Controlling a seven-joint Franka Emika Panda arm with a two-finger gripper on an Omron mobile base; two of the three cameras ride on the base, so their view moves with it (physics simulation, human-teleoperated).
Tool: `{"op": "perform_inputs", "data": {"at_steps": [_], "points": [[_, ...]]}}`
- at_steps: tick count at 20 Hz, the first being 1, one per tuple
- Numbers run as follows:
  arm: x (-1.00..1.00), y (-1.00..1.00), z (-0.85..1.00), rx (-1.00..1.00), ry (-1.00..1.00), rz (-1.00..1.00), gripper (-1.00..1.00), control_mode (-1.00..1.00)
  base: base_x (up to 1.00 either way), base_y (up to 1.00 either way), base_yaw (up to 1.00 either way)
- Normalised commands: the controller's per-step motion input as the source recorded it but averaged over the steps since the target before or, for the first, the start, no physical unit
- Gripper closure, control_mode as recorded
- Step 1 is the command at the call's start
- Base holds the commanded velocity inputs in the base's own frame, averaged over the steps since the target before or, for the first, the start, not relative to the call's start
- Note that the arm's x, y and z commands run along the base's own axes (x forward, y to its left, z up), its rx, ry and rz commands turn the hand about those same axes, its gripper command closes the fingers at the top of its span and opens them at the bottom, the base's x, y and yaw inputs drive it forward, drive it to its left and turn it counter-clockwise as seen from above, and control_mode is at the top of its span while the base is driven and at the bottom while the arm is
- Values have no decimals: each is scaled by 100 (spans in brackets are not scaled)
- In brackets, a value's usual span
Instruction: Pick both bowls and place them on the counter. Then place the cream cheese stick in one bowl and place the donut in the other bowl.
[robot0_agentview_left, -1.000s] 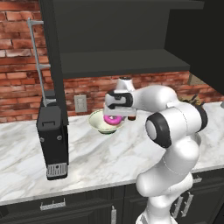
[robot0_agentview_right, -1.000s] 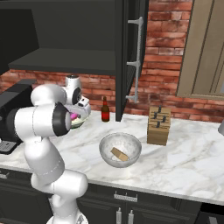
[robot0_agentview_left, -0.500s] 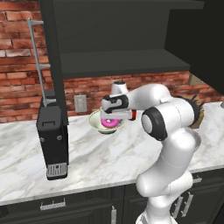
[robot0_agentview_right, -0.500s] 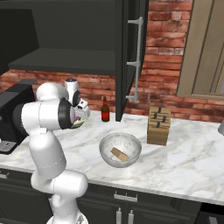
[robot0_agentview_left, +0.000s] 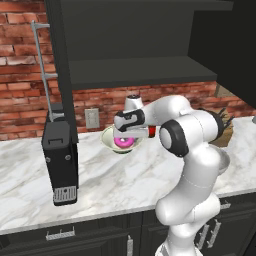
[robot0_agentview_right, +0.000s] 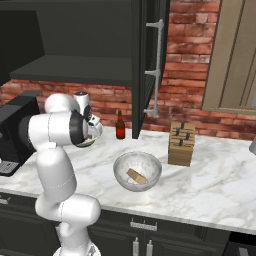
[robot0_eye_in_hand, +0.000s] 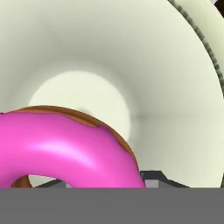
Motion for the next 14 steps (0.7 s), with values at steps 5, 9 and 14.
{"op": "perform_inputs", "data": {"at_steps": [5, 9, 14], "points": [[9, 9, -6, 0, 0, 0, -100, -100, 0, 0, 0], [14, 12, -1, 0, 0, 0, -100, -100, 0, 0, 0], [11, 5, 0, 0, 0, 0, -100, -100, 0, 0, 0]]}}
